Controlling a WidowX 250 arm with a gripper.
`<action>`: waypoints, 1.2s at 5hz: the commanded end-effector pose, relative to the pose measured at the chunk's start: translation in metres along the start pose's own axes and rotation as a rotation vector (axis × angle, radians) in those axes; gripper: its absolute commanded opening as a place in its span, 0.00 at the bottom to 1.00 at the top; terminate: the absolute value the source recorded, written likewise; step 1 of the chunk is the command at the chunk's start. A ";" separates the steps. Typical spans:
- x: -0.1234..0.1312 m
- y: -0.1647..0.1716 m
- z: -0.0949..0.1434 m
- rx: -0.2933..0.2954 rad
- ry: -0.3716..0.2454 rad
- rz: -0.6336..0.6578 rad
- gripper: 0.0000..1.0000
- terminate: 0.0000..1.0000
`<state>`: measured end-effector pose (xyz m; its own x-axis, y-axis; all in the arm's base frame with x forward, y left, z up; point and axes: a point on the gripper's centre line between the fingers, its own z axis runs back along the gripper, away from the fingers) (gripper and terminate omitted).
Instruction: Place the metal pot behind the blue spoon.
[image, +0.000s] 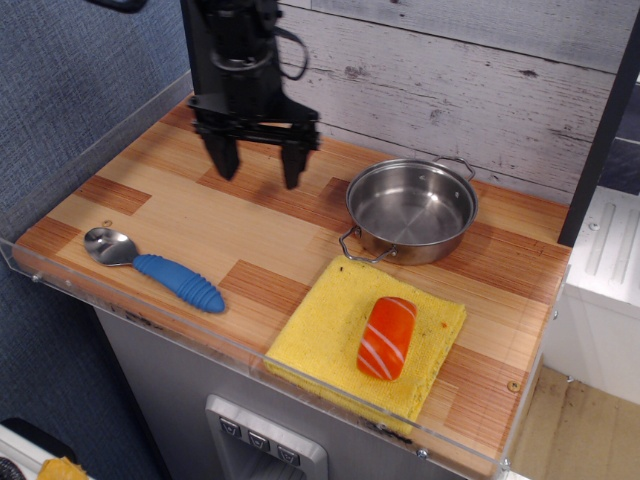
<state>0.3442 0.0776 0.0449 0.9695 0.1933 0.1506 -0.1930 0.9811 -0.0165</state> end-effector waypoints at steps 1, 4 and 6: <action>0.021 -0.043 0.038 -0.038 -0.115 -0.099 1.00 0.00; 0.021 -0.075 0.006 -0.021 -0.031 -0.188 1.00 0.00; 0.021 -0.076 -0.016 0.004 -0.006 -0.201 1.00 0.00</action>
<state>0.3769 0.0088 0.0185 0.9936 0.0067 0.1132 -0.0079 0.9999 0.0096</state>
